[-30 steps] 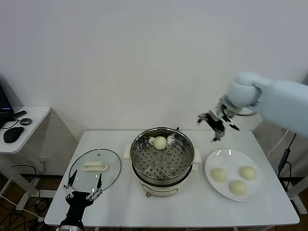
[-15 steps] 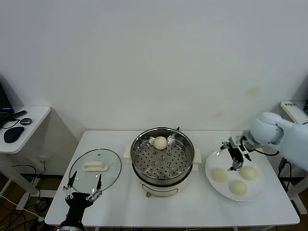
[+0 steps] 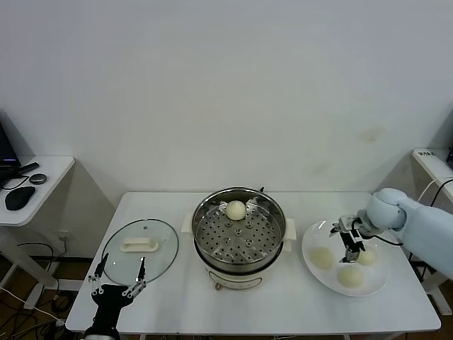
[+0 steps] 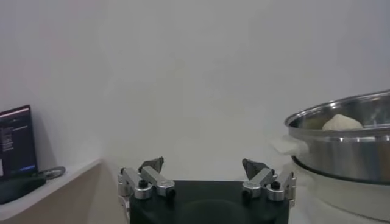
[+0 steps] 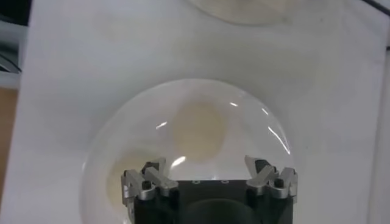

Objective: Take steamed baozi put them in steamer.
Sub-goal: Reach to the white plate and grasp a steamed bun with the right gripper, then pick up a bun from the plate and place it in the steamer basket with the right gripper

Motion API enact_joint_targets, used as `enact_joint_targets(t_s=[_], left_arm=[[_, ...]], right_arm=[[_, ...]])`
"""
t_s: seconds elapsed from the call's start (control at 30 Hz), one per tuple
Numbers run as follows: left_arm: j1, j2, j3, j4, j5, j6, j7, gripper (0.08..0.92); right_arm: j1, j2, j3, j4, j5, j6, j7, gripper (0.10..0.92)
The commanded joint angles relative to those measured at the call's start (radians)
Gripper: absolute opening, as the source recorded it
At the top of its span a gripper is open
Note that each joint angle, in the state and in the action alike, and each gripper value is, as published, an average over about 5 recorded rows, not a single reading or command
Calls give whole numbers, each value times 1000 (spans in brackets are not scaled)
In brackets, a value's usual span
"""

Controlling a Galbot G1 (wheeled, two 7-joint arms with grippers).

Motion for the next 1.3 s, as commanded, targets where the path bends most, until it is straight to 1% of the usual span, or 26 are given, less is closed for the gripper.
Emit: enact_joint_targets(t_s=[0.03, 0.37, 0.6, 0.7, 0.83, 0.93, 1.13, 1.2, 1.3], left_arm=[[1, -3, -4, 1, 3, 0, -1, 823], [-3, -6, -6, 11, 8, 1, -6, 823], [-1, -10, -5, 8, 13, 1, -10, 823], [0, -11, -5, 8, 13, 0, -11, 823], [1, -11, -5, 4, 13, 0, -12, 823], [0, -11, -3, 1, 13, 0, -11, 823], [-11, -10, 14, 1, 16, 2, -10, 823], [-17, -8, 20, 0, 16, 3, -9, 823], [-28, -1, 28, 1, 13, 3, -8, 823]], right_arm=[[-87, 107, 71, -88, -54, 11, -3, 823], [-96, 140, 67, -116, -61, 4, -13, 823], [-100, 133, 67, -109, -68, -9, -36, 815], [-100, 133, 69, -109, -70, -10, -40, 757], [-92, 128, 73, -101, -68, -14, -45, 638], [-69, 112, 69, -89, -57, -14, -51, 566], [57, 30, 32, -37, 8, -8, -67, 455], [157, -9, -16, -4, 58, -10, -73, 438], [387, -46, -175, 61, 173, -31, -75, 442]])
